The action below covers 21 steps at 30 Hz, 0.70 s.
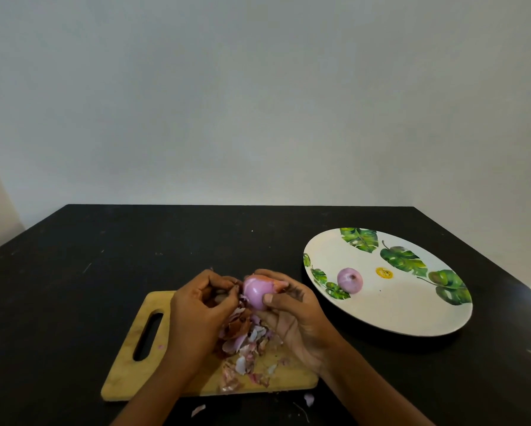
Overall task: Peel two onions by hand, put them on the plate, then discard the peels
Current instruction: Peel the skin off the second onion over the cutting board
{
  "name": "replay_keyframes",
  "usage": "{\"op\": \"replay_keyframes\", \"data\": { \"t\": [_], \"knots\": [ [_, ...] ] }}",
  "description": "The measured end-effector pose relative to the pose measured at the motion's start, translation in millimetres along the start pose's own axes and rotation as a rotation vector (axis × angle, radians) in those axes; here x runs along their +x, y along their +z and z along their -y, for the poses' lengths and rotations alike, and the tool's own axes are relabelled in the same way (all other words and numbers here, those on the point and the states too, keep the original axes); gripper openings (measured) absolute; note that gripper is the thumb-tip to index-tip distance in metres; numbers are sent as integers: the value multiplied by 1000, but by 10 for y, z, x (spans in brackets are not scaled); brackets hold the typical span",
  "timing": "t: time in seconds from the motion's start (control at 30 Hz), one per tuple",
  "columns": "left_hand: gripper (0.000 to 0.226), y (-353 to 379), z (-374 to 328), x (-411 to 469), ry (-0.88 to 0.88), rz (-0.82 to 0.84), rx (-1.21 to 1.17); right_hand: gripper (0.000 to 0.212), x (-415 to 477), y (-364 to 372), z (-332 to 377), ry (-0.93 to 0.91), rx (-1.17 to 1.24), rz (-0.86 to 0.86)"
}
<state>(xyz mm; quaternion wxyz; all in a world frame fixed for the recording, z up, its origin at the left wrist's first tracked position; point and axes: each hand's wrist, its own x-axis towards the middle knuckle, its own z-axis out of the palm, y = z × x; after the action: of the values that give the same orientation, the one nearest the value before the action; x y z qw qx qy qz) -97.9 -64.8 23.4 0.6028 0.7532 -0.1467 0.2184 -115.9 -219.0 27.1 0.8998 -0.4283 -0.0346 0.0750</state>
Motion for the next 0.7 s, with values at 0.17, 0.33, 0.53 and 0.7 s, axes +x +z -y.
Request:
{"op": "replay_keyframes", "data": {
  "t": [0.17, 0.33, 0.53, 0.7],
  "knots": [
    [15, -33, -13, 34, -44, 3, -37, 44, 34, -28, 13, 44, 108, -26],
    [30, -24, 24, -3, 30, 27, 150, 39, 33, -74, -16, 20, -3, -10],
    [35, -6, 79, -15, 109, -24, 358, 40, 58, -117, -51, -119, -276, -22],
    [34, -29, -20, -34, 191, 61, 239, 43, 56, -143, -70, -158, -432, -9]
  ]
}}
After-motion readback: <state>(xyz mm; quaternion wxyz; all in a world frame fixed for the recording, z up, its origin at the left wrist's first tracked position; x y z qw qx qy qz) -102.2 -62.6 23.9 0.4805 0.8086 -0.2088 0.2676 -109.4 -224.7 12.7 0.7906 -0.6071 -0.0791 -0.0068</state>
